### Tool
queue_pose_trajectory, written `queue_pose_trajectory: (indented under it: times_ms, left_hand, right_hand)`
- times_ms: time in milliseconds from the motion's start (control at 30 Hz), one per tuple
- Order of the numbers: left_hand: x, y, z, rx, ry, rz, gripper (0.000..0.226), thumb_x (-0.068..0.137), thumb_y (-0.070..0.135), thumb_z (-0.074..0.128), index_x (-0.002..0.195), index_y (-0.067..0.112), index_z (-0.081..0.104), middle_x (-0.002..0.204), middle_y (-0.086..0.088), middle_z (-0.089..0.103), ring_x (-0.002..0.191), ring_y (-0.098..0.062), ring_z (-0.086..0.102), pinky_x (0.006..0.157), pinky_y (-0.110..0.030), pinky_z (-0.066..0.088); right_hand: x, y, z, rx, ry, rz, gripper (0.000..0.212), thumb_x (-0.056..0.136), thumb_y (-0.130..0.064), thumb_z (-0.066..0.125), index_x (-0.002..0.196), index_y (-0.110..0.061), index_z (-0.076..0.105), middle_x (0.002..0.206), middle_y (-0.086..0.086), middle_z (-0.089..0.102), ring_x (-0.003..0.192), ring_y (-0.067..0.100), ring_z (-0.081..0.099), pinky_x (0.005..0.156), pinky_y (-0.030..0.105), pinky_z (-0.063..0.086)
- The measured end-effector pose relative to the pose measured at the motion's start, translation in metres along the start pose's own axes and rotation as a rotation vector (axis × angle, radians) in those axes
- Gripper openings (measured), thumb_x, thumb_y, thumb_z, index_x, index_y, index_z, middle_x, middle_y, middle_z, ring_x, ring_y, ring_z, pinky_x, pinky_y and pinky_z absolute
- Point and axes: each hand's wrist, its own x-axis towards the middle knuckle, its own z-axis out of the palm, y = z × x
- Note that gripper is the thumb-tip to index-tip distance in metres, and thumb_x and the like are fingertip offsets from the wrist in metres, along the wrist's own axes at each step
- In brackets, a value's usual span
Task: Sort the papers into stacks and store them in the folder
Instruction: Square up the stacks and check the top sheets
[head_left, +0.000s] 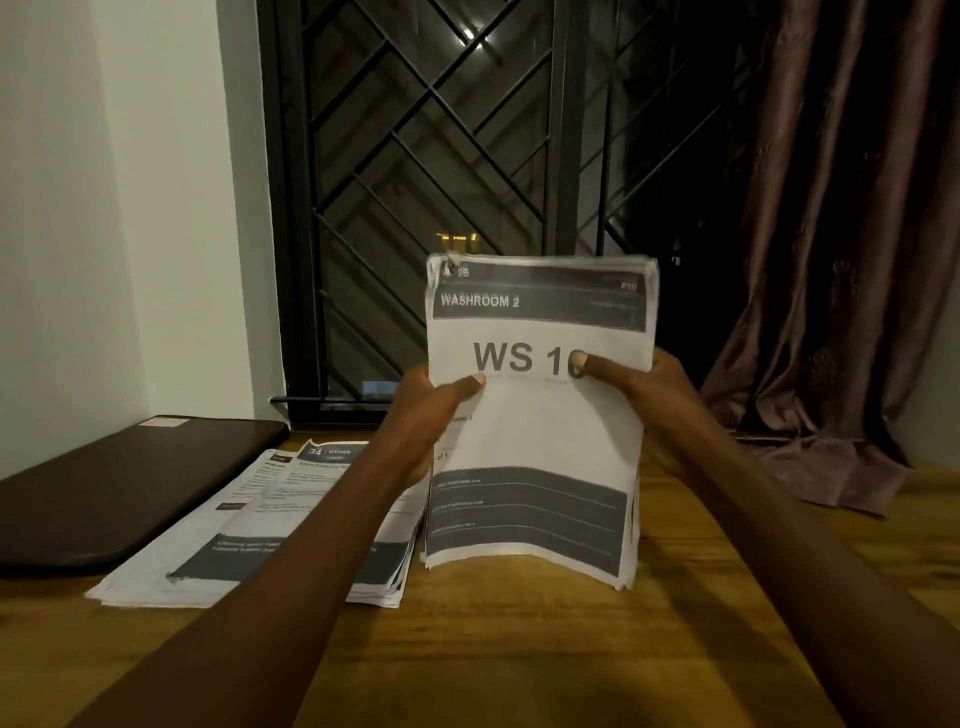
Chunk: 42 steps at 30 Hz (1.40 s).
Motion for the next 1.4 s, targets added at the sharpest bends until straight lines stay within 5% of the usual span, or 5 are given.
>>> queue_pose_trajectory:
  times_ms: [600, 733, 1100, 1233, 1400]
  left_hand:
    - [-0.001, -0.024, -0.005, -0.029, 0.033, -0.077, 0.021, 0.091, 0.012, 0.064, 0.110, 0.021, 0.058, 0.103, 0.002, 0.067, 0.093, -0.017, 0.065, 0.079, -0.034, 0.054]
    - [-0.010, -0.036, -0.004, 0.045, -0.006, -0.150, 0.028, 0.091, 0.012, 0.065, 0.118, 0.016, 0.061, 0.119, -0.009, 0.068, 0.101, -0.025, 0.067, 0.091, -0.043, 0.055]
    - [-0.024, -0.031, -0.037, -0.241, -0.370, -0.472, 0.046, 0.080, 0.001, 0.065, 0.126, 0.007, 0.060, 0.122, -0.018, 0.067, 0.114, -0.034, 0.064, 0.092, -0.048, 0.052]
    - [0.002, -0.041, -0.046, -0.172, -0.138, -0.398, 0.038, 0.088, 0.010, 0.065, 0.125, 0.008, 0.061, 0.117, -0.016, 0.070, 0.108, -0.032, 0.067, 0.089, -0.047, 0.055]
    - [0.034, -0.061, -0.039, -0.084, 0.005, -0.358, 0.025, 0.096, 0.003, 0.053, 0.120, 0.001, 0.061, 0.113, -0.023, 0.069, 0.094, -0.036, 0.068, 0.082, -0.047, 0.057]
  right_hand:
    - [0.004, 0.025, 0.011, -0.041, 0.092, 0.023, 0.020, 0.085, -0.019, 0.069, 0.102, -0.023, 0.058, 0.092, -0.009, 0.061, 0.078, 0.008, 0.059, 0.063, 0.022, 0.047]
    - [0.000, 0.039, 0.018, -0.102, 0.095, 0.105, 0.041, 0.087, -0.021, 0.068, 0.124, -0.013, 0.054, 0.104, -0.001, 0.058, 0.080, 0.012, 0.056, 0.075, 0.031, 0.046]
    - [0.030, 0.021, -0.001, -0.138, -0.005, 0.074, 0.011, 0.091, -0.018, 0.063, 0.100, -0.014, 0.068, 0.095, 0.009, 0.072, 0.086, 0.028, 0.069, 0.084, 0.045, 0.056]
    - [0.021, 0.068, 0.003, -0.034, -0.130, 0.346, 0.024, 0.092, -0.007, 0.056, 0.114, 0.002, 0.060, 0.101, 0.019, 0.069, 0.079, 0.030, 0.070, 0.072, 0.041, 0.058]
    - [0.011, 0.110, -0.005, 0.011, -0.179, 0.491, 0.032, 0.089, -0.015, 0.061, 0.119, -0.005, 0.060, 0.109, 0.016, 0.070, 0.096, 0.036, 0.068, 0.088, 0.052, 0.052]
